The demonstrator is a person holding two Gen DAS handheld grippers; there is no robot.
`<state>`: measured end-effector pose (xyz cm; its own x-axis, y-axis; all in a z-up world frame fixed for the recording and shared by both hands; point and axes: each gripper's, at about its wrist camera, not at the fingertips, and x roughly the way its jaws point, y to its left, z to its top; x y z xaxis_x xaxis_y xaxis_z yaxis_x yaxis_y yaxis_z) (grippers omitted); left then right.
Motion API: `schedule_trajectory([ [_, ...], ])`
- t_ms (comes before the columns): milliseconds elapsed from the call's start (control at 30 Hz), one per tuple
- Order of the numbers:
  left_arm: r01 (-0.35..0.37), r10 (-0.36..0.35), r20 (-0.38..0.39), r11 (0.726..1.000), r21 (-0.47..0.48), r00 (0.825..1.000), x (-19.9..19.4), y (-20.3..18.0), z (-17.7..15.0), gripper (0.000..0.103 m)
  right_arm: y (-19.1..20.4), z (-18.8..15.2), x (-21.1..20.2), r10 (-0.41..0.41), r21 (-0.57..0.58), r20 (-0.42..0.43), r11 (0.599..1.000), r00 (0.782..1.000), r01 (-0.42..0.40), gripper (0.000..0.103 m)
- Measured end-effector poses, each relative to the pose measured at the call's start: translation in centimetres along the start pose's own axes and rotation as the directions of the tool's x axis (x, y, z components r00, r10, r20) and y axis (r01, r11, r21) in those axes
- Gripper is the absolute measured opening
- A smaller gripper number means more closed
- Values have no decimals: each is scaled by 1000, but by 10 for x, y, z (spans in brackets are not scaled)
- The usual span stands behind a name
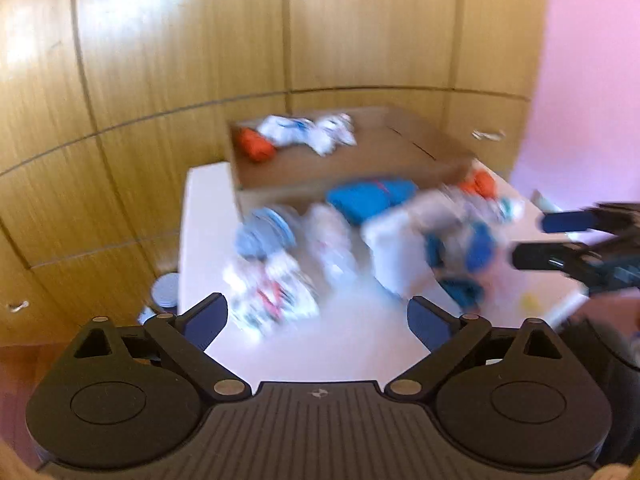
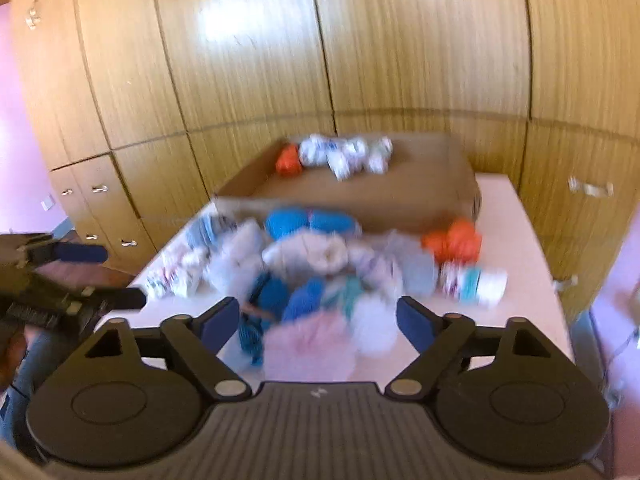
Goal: Organize objects
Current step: 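Return both grippers to the table and grasp the next bundles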
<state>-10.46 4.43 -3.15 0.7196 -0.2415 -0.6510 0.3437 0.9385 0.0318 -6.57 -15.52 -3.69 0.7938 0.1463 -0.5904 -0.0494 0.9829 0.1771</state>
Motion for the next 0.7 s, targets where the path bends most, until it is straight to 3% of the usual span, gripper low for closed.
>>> schedule_trajectory([
  [233,13,-13,-1,1000,22,1000,9,-14,-3,98,1,-18,9,2,73,-30,997,1000,0,77],
  [333,20,-20,-10,999,30,1000,11,-17,-4,98,1,-26,10,9,88,-46,996,999,-5,68],
  [400,21,-20,-23,999,38,1000,14,-19,-5,99,-2,-28,12,26,104,-49,994,998,-21,51],
  [500,27,-26,-35,999,42,999,18,-21,-4,99,-8,-28,6,43,113,-42,993,998,-38,37],
  [700,60,-59,-58,998,26,997,39,-35,1,99,-25,-31,-19,1,101,-15,995,1000,1,35],
])
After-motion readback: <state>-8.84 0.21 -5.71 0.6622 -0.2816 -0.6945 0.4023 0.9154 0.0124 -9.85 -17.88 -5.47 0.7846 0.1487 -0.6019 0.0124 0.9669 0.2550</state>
